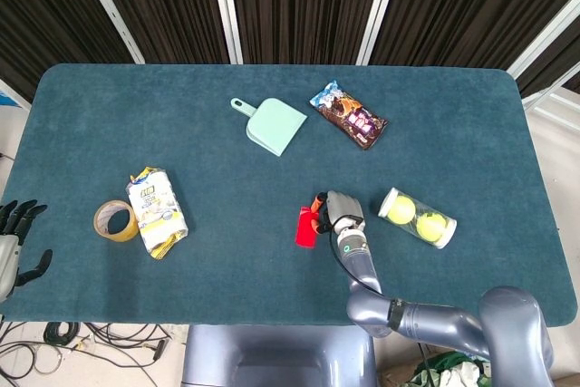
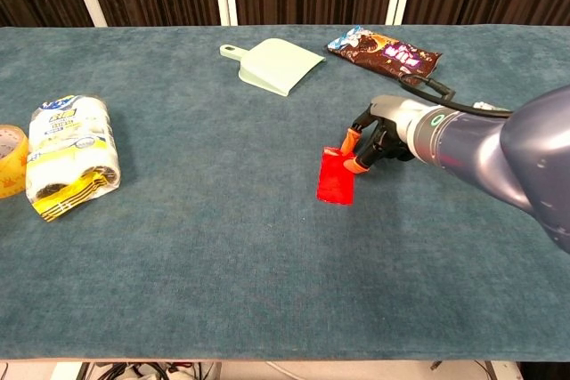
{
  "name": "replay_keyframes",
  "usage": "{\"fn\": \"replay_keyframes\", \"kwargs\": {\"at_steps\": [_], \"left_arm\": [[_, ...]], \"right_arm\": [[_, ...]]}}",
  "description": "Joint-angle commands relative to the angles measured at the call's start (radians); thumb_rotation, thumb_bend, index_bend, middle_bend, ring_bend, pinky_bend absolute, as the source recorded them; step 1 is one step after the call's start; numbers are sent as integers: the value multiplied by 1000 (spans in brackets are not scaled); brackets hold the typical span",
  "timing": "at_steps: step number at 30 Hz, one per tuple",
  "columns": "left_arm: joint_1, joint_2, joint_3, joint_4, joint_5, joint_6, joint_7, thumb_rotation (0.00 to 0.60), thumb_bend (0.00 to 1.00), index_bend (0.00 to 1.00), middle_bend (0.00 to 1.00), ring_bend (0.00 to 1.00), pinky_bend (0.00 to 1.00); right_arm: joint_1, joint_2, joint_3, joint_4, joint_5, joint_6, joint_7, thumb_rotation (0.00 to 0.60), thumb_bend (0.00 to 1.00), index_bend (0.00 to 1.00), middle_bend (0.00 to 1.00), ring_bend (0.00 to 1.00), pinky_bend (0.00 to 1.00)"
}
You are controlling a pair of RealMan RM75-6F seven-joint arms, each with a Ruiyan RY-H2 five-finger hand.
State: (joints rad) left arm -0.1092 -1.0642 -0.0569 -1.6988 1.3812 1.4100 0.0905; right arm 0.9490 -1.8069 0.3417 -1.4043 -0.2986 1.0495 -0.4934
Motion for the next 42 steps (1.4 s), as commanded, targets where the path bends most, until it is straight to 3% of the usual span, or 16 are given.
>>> {"fn": "replay_keyframes", "kwargs": {"at_steps": [1,12,21,25,35,42], "left_arm": [[0,0,0,-1,0,1,0,600,376,158,96,7,68],[1,-1,-1,-2,-4,1,-1,600,377,158,96,8,78],[1,1,-3,-6,-11,-2,0,600,378,159,96,8,81],[-1,6,-3,-16,-24,-11,11,600,378,161,96,23,88],[2,4,-7,-20,-28,-4,9,600,379,161,96,30,91],[2,3,-7,-19,-29,-3,10,600,379,162,96,30,92]], "right_arm": [[0,-8,2,11,-9,5,0,600,286,538,949,996,1000],[-8,-62,18,81,-50,32,7,600,303,601,958,1000,1000],[-33,-92,36,107,-118,40,43,600,490,671,968,1000,1000],[-46,-72,41,66,-118,35,33,600,542,678,968,1000,1000],[-70,-29,47,-16,-129,35,21,600,555,692,968,1000,1000],[-90,39,18,-157,-182,96,-30,600,555,698,968,1000,1000]]}}
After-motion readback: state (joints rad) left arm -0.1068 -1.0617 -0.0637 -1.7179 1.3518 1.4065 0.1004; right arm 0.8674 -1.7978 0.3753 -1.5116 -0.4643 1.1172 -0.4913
